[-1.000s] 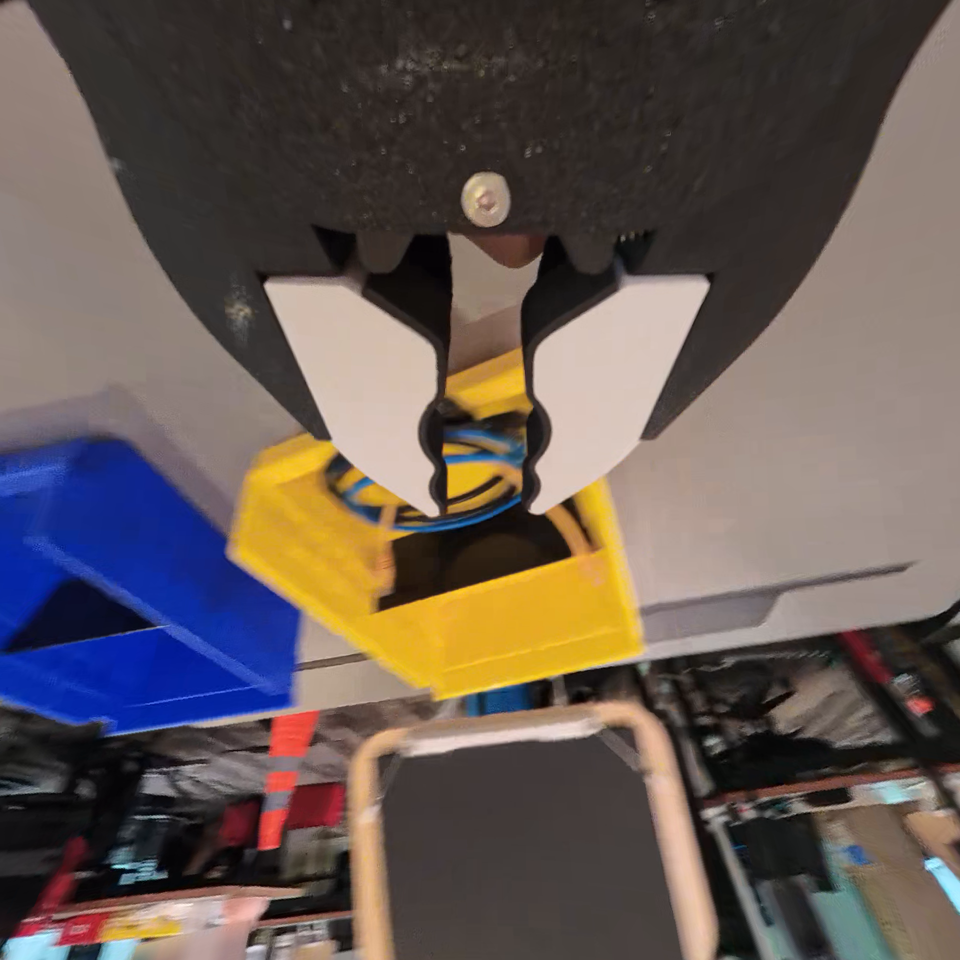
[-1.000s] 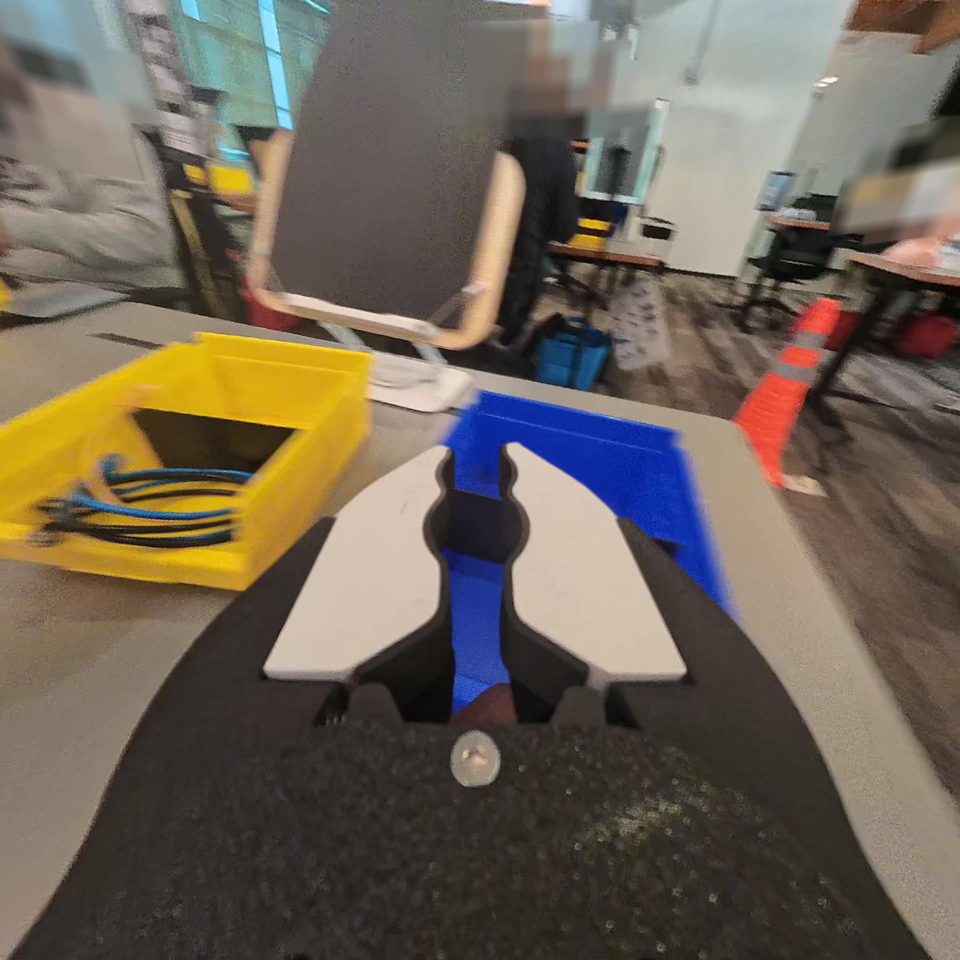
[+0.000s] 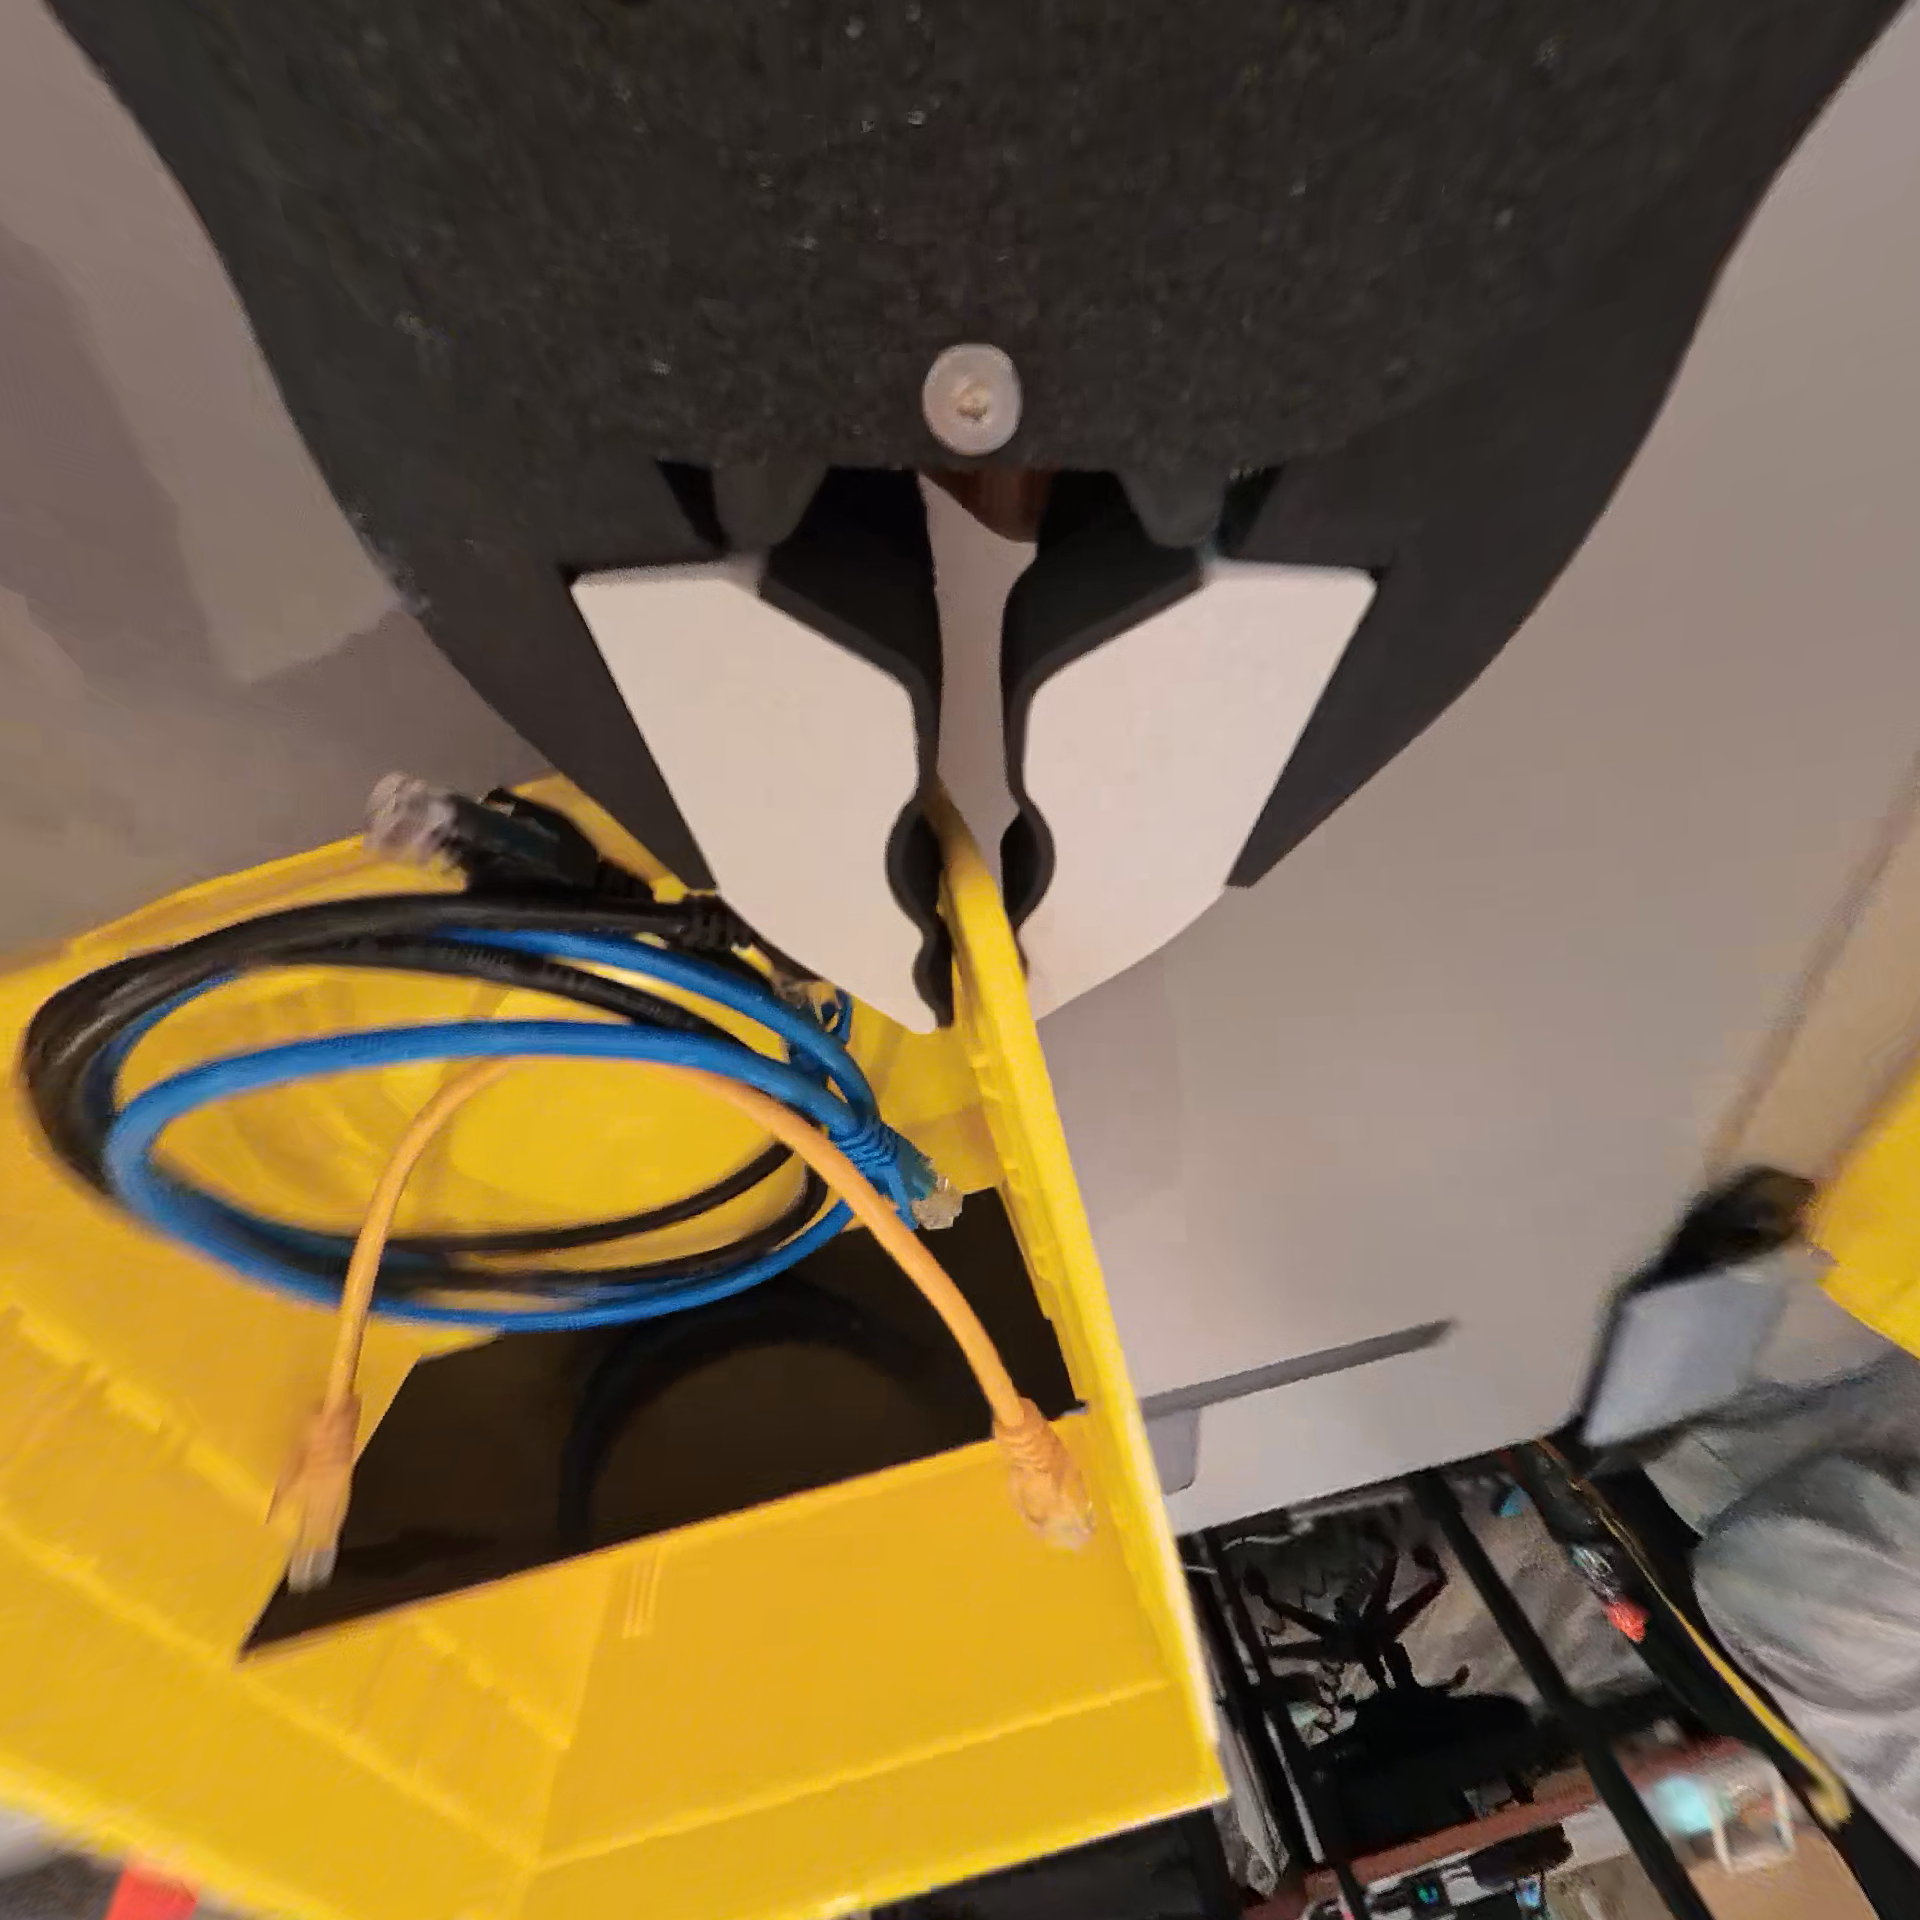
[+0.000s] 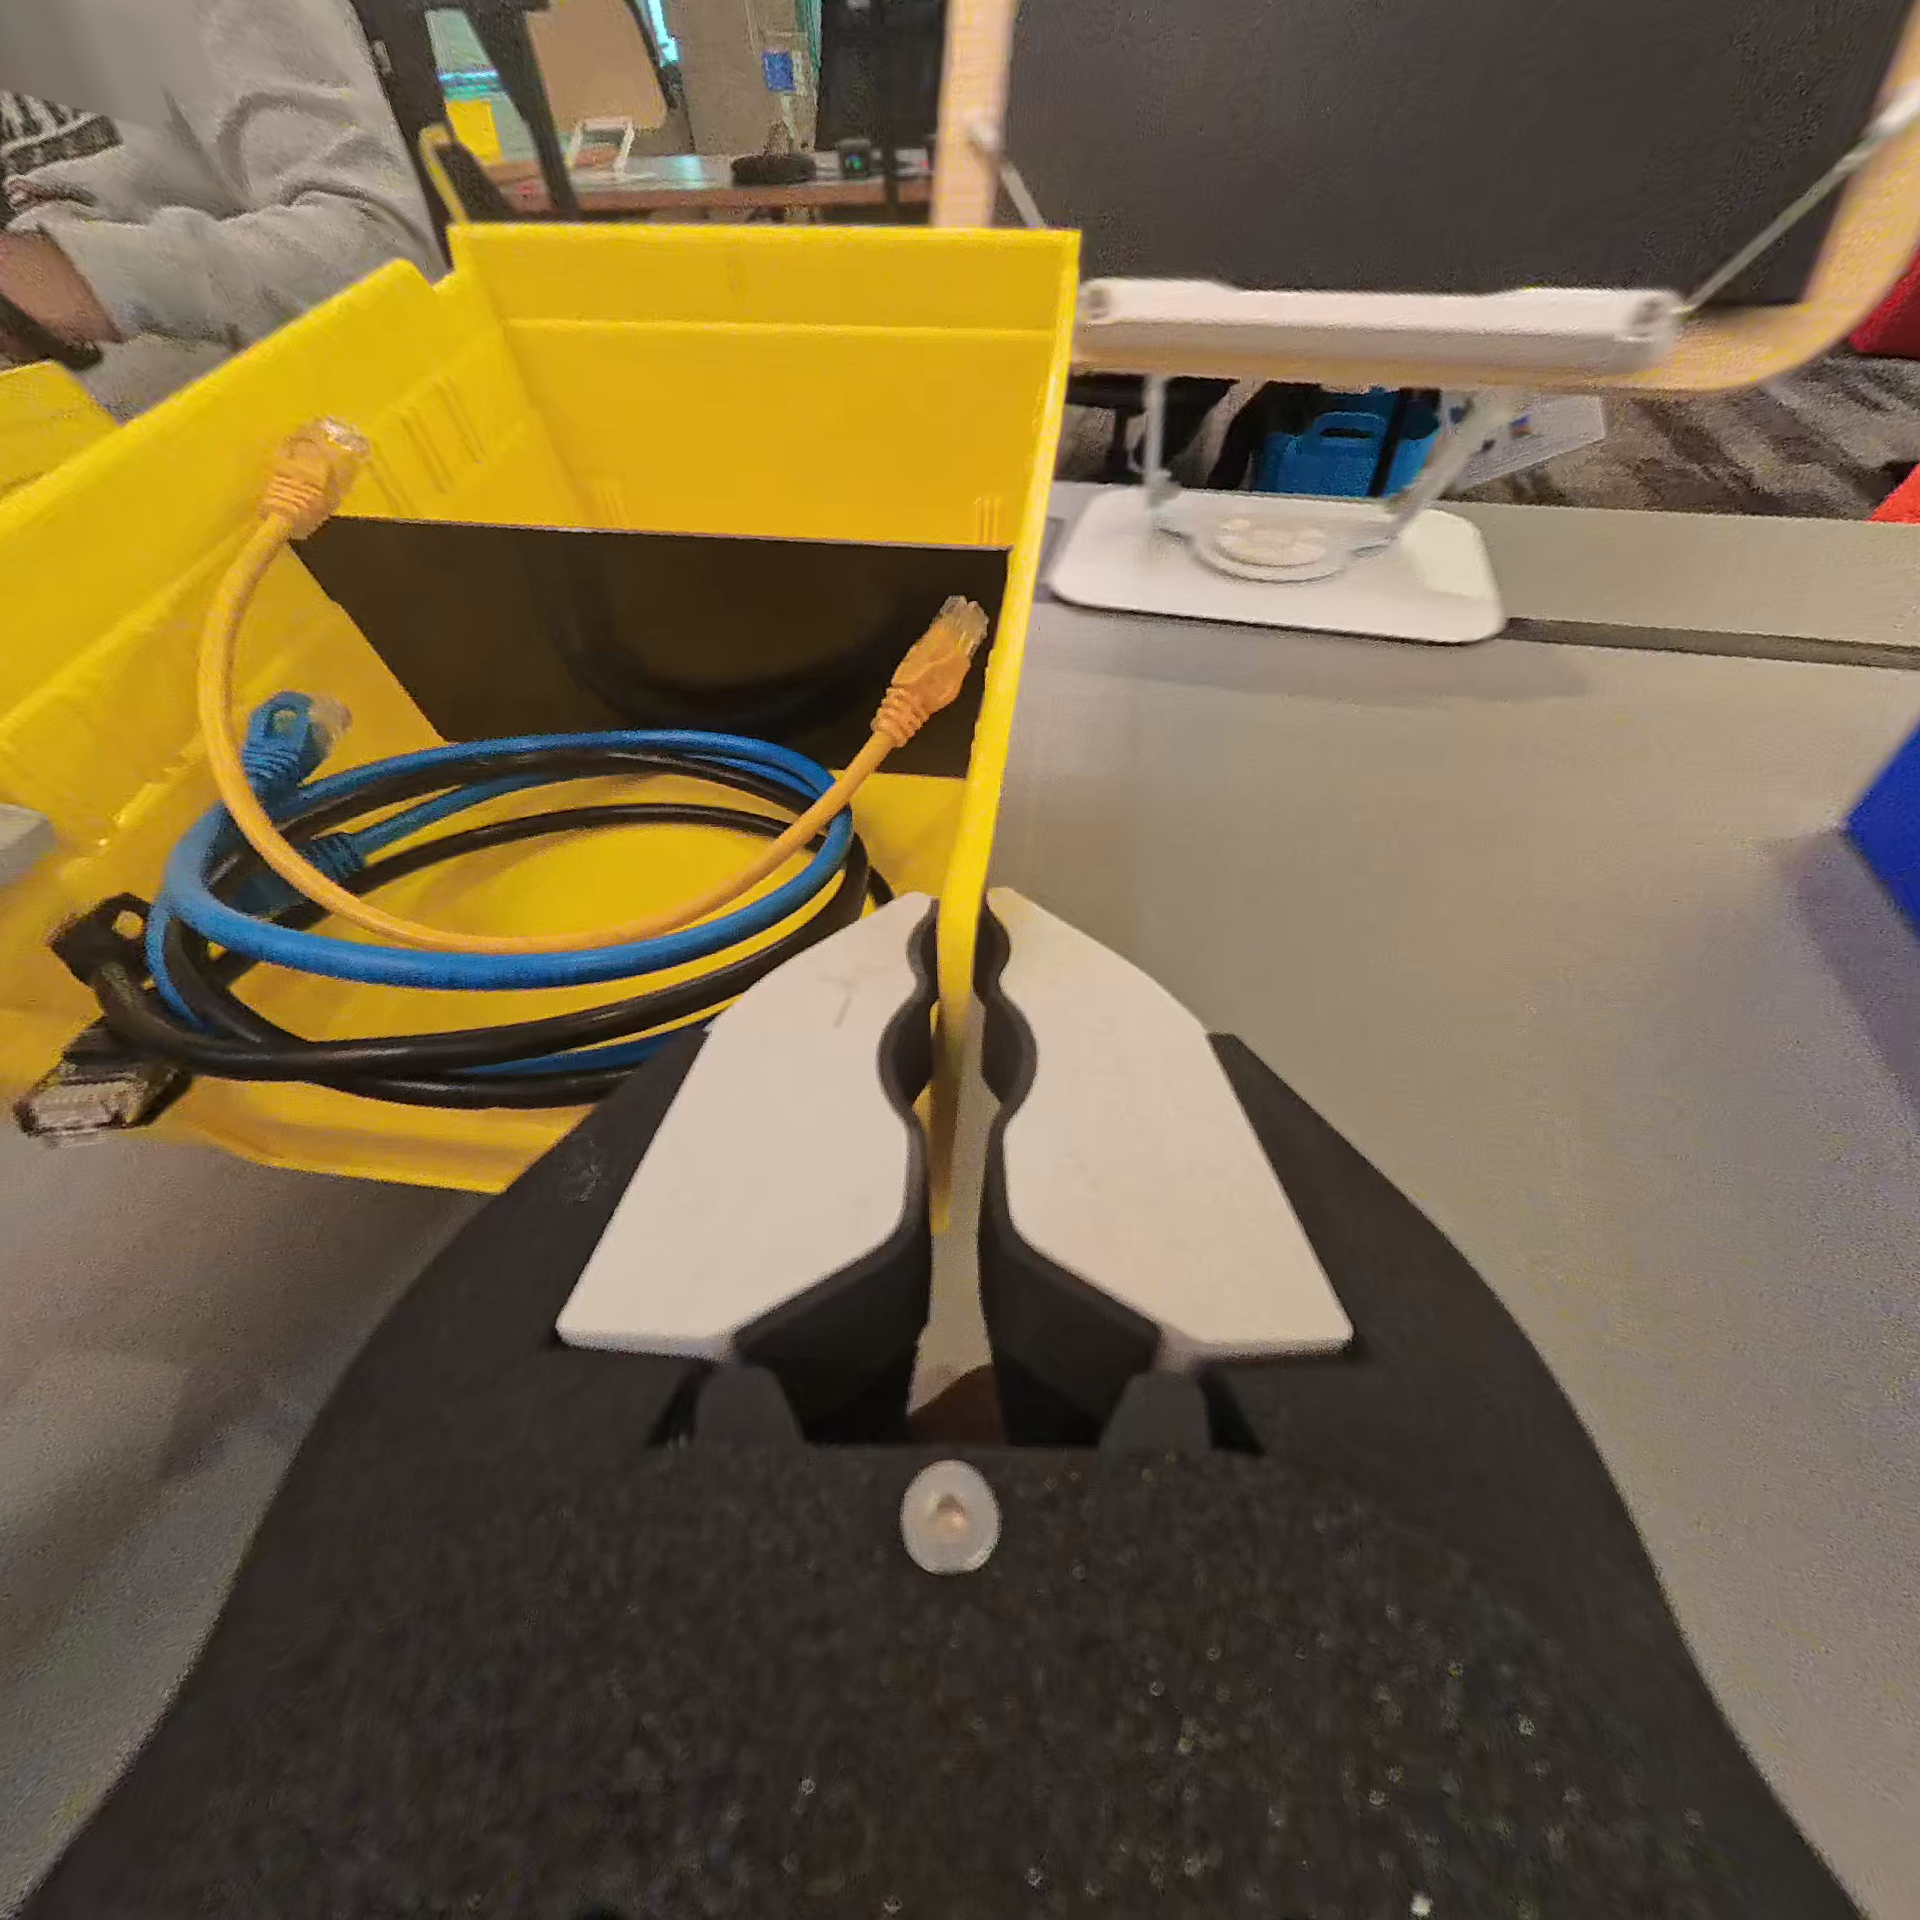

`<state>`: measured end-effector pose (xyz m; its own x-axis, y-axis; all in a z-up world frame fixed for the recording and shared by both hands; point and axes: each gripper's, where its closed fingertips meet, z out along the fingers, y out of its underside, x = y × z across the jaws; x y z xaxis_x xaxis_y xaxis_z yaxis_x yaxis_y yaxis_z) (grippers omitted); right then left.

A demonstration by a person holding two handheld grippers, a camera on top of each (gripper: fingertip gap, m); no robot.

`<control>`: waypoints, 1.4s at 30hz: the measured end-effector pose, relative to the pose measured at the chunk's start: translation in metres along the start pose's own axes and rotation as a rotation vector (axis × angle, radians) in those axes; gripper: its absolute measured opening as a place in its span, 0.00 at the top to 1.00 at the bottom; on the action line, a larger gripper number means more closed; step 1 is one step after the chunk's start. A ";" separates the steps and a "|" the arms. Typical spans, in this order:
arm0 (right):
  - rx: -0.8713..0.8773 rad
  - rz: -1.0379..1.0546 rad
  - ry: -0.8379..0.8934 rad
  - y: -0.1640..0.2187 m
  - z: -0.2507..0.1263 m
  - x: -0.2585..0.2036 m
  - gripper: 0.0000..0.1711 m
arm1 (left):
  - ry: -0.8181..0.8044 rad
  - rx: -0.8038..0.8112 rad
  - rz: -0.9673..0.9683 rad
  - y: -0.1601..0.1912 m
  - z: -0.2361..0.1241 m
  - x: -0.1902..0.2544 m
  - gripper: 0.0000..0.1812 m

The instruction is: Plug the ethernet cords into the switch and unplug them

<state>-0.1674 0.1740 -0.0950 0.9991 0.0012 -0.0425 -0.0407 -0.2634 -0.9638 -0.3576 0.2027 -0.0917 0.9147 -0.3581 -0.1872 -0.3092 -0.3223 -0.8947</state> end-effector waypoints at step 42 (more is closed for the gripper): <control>0.070 -0.033 -0.263 0.035 -0.160 0.196 1.00 | 0.238 0.192 -0.145 0.002 -0.089 0.108 1.00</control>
<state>0.0293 0.0105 -0.0946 0.9627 0.2615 -0.0690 -0.0183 -0.1914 -0.9813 -0.2827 0.0857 -0.0778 0.8523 -0.5224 0.0271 -0.1054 -0.2223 -0.9693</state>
